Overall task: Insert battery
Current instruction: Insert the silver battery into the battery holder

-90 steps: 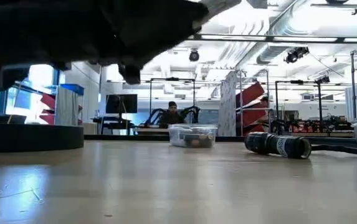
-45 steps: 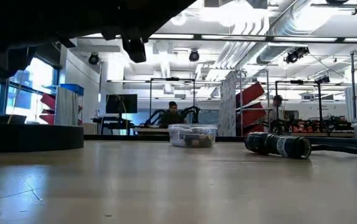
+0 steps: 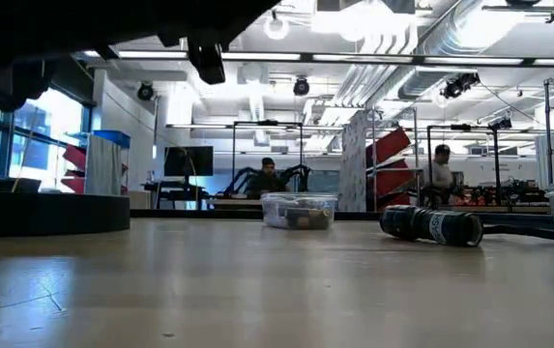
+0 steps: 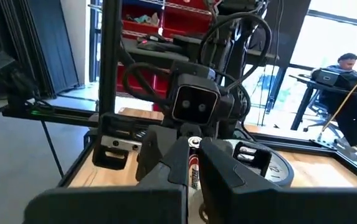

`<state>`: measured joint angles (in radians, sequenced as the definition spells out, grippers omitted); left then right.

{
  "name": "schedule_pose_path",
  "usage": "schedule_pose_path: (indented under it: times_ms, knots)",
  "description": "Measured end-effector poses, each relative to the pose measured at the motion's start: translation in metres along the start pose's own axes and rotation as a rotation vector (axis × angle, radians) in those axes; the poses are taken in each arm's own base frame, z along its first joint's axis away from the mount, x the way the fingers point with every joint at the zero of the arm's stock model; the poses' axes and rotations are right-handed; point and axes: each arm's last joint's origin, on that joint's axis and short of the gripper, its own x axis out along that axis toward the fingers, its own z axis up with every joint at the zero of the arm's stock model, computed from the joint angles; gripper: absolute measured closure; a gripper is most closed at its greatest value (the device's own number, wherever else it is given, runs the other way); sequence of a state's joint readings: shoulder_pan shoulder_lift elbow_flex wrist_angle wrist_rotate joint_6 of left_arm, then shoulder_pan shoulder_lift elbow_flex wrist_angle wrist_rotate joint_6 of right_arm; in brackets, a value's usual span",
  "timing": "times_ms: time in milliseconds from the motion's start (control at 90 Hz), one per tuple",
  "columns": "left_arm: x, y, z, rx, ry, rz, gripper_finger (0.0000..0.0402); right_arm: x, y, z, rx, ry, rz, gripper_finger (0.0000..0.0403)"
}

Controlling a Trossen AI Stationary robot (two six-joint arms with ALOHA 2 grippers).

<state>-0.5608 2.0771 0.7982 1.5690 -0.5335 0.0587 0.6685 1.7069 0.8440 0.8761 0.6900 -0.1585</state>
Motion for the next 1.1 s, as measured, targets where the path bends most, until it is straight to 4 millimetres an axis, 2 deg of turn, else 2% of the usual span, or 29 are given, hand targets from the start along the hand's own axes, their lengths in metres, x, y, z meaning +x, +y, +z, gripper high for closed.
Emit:
schedule_pose_path:
  times_ms: [378,756,1100]
  knots:
    - [-0.001,0.0,-0.001,0.009,0.015,0.025,0.0337,-0.007,0.006,-0.003,-0.002,0.042,-0.086,0.0403]
    - [-0.001,0.0,-0.004,0.021,0.042,0.041,0.0337,-0.008,0.007,-0.009,0.038,0.09,-0.086,0.04]
    - [-0.003,-0.003,-0.004,0.019,0.044,0.045,0.0337,-0.008,0.007,-0.011,0.065,0.106,-0.077,0.0334]
